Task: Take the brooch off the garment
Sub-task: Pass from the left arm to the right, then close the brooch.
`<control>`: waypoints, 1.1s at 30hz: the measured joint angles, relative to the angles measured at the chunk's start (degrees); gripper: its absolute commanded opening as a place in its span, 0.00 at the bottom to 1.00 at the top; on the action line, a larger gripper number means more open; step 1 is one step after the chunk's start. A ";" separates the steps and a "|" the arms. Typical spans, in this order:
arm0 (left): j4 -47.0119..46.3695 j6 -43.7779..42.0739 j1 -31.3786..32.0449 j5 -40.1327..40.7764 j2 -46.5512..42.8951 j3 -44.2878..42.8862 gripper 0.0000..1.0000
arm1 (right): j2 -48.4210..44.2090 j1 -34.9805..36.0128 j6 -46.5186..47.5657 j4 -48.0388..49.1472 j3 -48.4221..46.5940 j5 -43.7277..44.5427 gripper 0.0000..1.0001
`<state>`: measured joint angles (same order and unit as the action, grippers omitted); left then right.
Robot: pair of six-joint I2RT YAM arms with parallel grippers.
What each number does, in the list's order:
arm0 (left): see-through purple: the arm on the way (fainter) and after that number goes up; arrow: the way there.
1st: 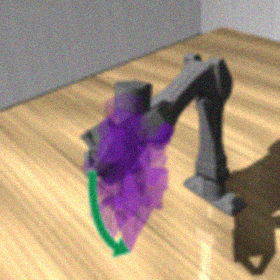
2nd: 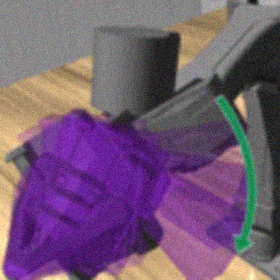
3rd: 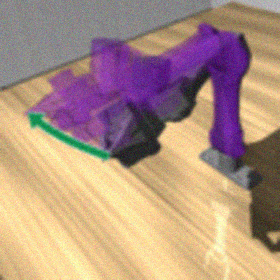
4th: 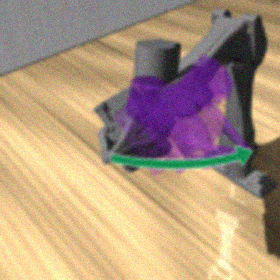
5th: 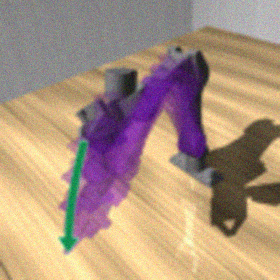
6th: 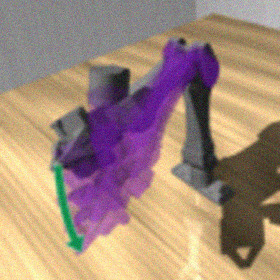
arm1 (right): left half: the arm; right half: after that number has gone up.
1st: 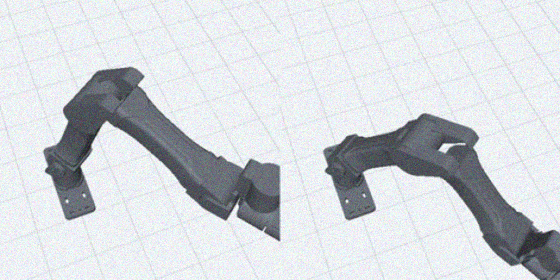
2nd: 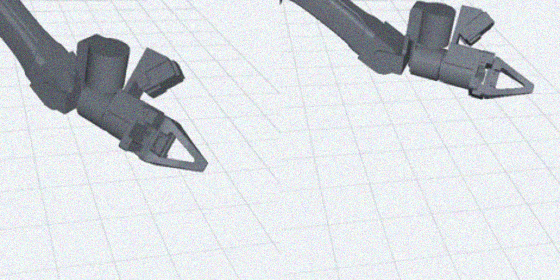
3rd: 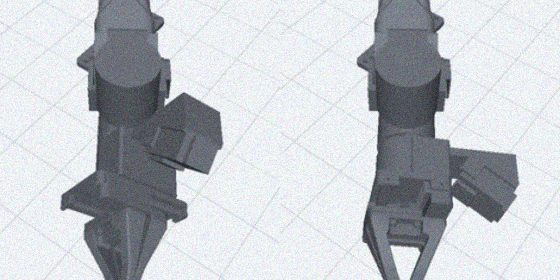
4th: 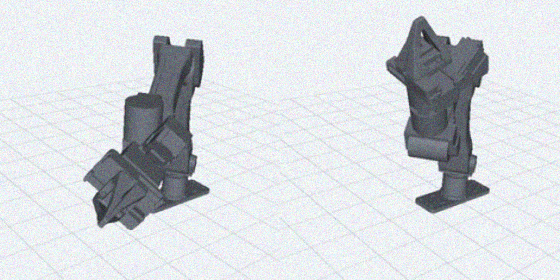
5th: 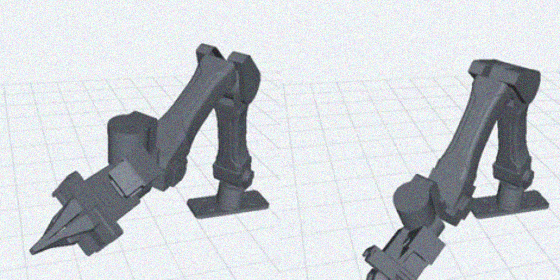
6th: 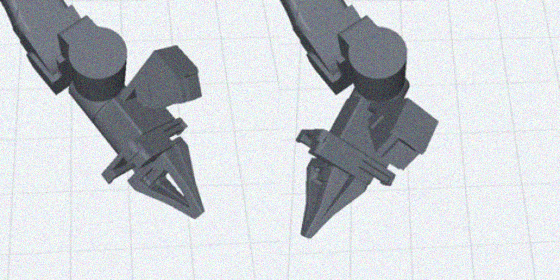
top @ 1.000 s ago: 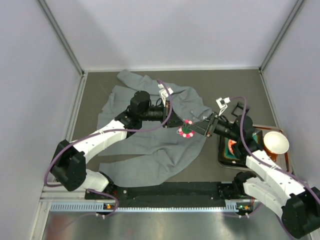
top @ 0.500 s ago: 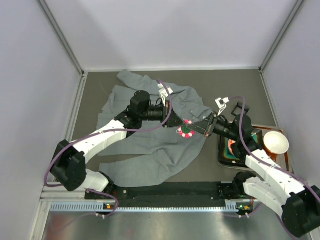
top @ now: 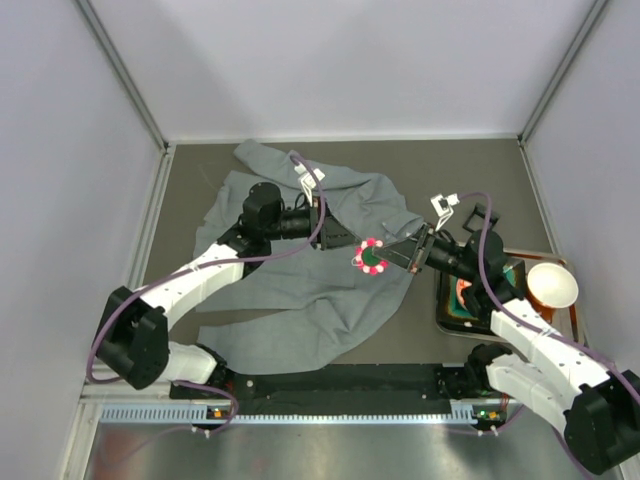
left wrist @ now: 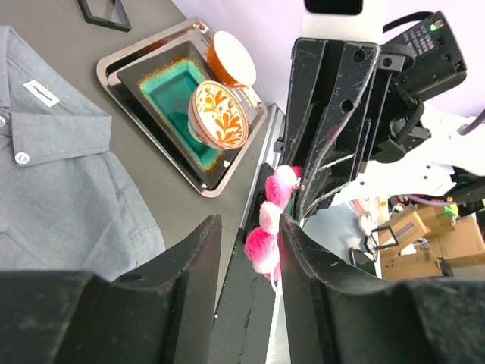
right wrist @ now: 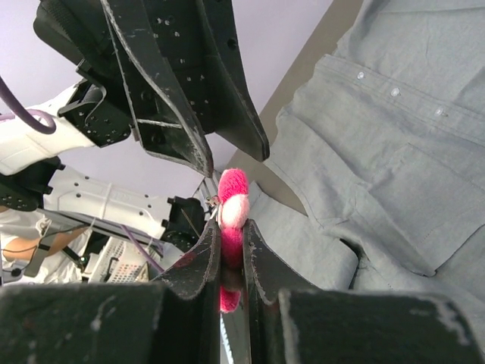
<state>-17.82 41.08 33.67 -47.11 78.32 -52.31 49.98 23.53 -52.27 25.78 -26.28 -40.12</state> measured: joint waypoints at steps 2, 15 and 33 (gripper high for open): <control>-0.17 0.48 -0.44 -0.02 -0.48 0.02 0.71 | 0.00 0.00 0.00 0.00 0.02 0.04 0.00; 8.07 -7.41 5.75 3.34 -1.90 -2.23 0.81 | 0.00 0.00 0.00 -1.05 0.02 2.16 0.00; 8.76 -7.37 7.32 8.41 0.50 -4.70 0.42 | -0.92 0.00 0.66 -3.15 0.00 2.89 0.00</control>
<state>-9.06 33.71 40.99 -38.70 78.83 -57.01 49.06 23.53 -51.62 22.63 -26.28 -37.23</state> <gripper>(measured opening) 0.427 0.074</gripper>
